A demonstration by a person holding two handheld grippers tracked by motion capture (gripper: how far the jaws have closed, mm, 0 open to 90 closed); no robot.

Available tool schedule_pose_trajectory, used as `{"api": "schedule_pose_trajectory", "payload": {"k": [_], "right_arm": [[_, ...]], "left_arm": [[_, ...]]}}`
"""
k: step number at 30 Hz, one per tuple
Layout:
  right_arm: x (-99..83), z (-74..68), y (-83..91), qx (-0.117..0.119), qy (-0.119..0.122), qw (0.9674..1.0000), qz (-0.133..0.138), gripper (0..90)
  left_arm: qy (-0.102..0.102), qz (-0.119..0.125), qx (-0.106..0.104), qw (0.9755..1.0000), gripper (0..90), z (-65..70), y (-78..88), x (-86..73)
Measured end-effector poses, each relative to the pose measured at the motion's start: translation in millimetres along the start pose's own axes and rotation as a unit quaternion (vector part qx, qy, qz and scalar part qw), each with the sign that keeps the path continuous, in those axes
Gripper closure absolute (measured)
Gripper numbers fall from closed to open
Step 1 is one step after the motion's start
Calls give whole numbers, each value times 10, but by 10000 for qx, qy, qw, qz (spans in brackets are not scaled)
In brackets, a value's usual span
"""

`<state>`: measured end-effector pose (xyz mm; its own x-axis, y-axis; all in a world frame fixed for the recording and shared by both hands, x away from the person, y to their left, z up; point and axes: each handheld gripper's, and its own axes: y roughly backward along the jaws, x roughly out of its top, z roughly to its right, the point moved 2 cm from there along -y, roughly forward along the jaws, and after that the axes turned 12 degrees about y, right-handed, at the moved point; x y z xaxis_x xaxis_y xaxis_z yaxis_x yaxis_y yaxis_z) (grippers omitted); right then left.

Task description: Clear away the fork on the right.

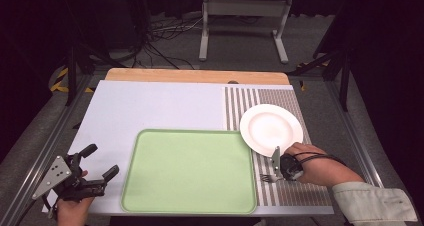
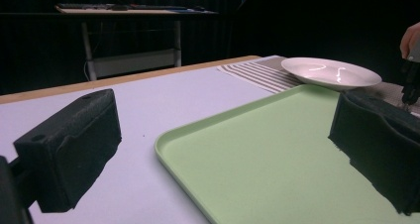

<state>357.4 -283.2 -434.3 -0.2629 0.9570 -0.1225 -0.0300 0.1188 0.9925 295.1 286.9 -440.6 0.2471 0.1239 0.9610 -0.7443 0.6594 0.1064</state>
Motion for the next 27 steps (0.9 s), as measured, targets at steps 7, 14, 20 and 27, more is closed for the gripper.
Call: {"api": "schedule_pose_trajectory", "payload": {"k": [7, 14, 20, 27], "right_arm": [[-17, -6, 26, -37, -162, 9998, 148, 856], [-28, -9, 150, -189, -261, 9989, 336, 857], [-54, -19, 313, -384, -474, 9957, 701, 857], [-76, -26, 456, -667, -694, 9882, 1188, 857]], "left_arm": [[-4, 1, 9, 10000, 3, -2, -1, 2], [-43, -21, 15, 10000, 3, 1, -2, 3], [-39, -5, 14, 10000, 3, -3, 4, 5], [-15, 1, 27, 10000, 3, -2, -1, 3]]}}
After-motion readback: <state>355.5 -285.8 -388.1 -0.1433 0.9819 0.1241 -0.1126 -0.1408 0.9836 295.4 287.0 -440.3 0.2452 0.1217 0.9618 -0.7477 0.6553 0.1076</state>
